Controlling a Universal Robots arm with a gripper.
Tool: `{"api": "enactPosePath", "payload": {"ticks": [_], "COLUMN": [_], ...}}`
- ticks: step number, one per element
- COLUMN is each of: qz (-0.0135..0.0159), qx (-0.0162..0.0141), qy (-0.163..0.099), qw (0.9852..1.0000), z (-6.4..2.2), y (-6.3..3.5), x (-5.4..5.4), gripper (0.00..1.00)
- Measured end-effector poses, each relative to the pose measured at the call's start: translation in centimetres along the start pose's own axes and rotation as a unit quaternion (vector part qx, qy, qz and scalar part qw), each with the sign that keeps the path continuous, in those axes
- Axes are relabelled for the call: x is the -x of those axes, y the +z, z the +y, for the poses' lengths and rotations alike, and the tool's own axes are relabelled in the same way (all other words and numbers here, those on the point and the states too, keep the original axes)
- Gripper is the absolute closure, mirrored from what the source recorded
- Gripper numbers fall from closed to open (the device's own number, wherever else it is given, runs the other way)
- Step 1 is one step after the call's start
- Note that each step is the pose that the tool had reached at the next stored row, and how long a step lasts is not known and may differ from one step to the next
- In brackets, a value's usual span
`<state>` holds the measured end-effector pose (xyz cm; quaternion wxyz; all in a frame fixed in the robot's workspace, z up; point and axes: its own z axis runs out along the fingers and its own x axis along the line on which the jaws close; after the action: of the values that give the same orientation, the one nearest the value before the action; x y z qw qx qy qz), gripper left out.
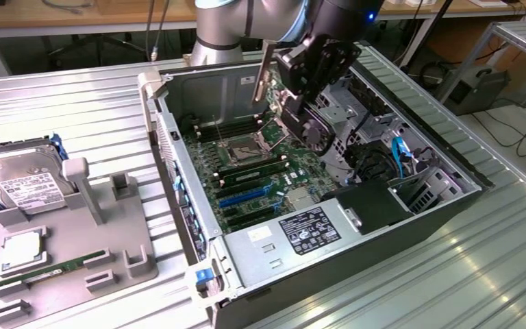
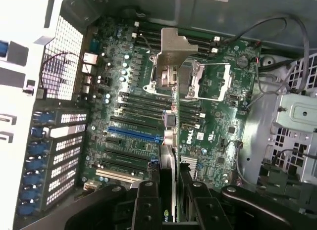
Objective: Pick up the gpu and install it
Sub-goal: 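Insert the gpu into the slot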
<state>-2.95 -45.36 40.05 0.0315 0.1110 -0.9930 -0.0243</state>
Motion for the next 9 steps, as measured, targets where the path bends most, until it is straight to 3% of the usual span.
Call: {"api": "enactPosePath", "payload": {"ticks": [5,9], "qz": [-0.0001,0.0005], "qx": [-0.0014,-0.0015], "qy": [-0.044,-0.078], "qw": [0.999,0.997], "z": [0.0,0.0], "y": [0.06,0.11], "x": [0.0,0.01], "gripper": [0.74,0.74]}}
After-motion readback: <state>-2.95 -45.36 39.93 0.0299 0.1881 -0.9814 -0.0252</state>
